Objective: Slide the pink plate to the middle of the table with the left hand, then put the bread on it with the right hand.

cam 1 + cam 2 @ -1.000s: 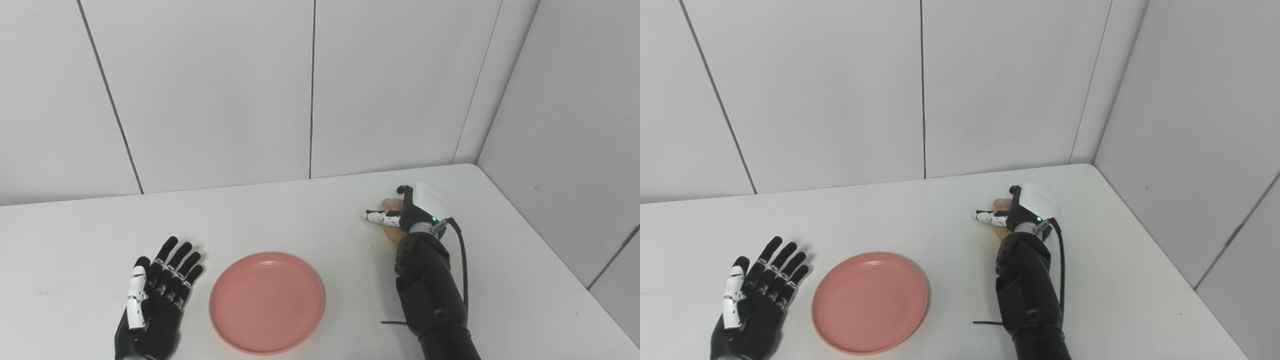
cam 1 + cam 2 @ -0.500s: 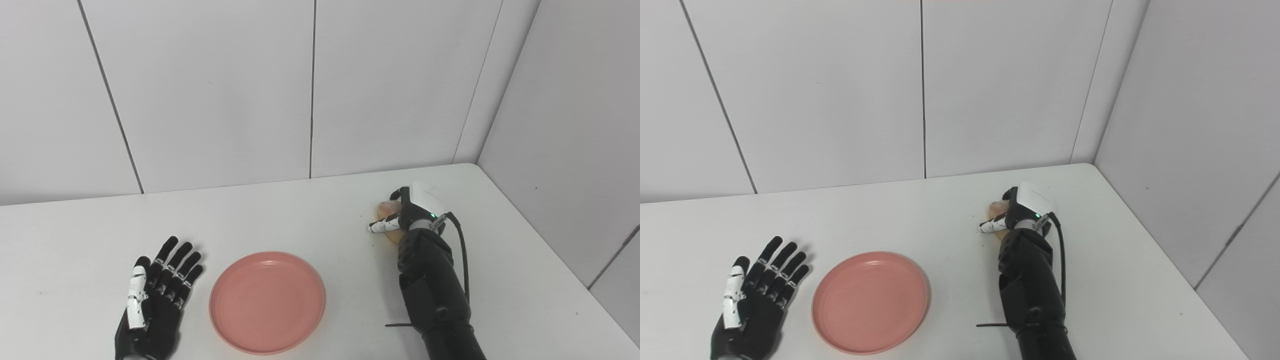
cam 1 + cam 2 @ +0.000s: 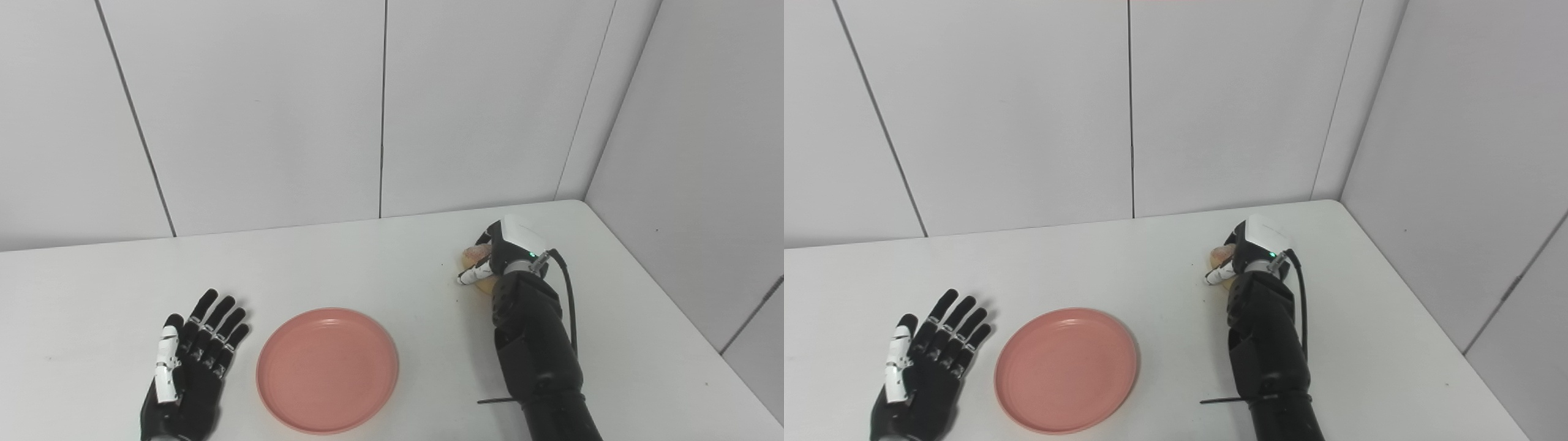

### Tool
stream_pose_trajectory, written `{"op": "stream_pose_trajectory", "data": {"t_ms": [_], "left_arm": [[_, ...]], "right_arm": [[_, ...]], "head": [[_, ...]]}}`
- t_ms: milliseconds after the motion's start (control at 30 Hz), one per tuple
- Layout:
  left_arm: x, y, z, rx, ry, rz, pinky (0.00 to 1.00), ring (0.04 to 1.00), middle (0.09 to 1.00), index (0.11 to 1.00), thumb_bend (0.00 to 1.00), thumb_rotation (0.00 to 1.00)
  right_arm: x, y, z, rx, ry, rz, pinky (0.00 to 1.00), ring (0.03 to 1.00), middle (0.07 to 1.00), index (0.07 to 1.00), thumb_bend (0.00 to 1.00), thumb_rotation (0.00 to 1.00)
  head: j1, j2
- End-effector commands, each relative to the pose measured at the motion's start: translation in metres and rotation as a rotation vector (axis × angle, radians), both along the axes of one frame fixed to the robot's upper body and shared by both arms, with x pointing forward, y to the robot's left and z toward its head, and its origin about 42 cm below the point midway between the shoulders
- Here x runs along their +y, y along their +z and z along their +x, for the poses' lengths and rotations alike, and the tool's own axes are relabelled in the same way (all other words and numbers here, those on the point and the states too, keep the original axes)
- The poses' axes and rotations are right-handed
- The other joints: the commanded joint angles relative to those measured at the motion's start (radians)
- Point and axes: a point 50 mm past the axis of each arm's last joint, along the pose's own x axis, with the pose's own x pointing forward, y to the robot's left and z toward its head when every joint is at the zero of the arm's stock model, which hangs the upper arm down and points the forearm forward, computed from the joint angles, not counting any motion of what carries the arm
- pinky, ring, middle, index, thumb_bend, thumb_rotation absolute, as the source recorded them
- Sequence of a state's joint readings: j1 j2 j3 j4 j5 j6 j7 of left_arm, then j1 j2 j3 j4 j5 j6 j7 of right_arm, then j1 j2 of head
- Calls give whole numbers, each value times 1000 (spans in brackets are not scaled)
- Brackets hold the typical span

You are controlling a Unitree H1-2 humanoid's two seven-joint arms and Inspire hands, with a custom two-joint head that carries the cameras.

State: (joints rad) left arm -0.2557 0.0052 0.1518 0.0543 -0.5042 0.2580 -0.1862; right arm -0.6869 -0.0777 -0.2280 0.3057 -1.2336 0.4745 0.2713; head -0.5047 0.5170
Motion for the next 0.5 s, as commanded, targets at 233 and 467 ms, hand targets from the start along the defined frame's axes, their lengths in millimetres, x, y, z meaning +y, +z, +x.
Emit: {"op": "stream_pose_trajectory", "data": {"t_ms": [233,467], "left_arm": [[0,-14,-5,56,5,3,894,861,866,863,328,1000],[-5,-16,-6,56,8,6,891,857,861,858,338,1000]], "right_arm": [[7,48,-8,-152,27,-19,278,357,444,519,527,0],[28,71,-22,-212,81,-26,243,329,419,533,522,0]], "head": [[15,4],[43,7]]}}
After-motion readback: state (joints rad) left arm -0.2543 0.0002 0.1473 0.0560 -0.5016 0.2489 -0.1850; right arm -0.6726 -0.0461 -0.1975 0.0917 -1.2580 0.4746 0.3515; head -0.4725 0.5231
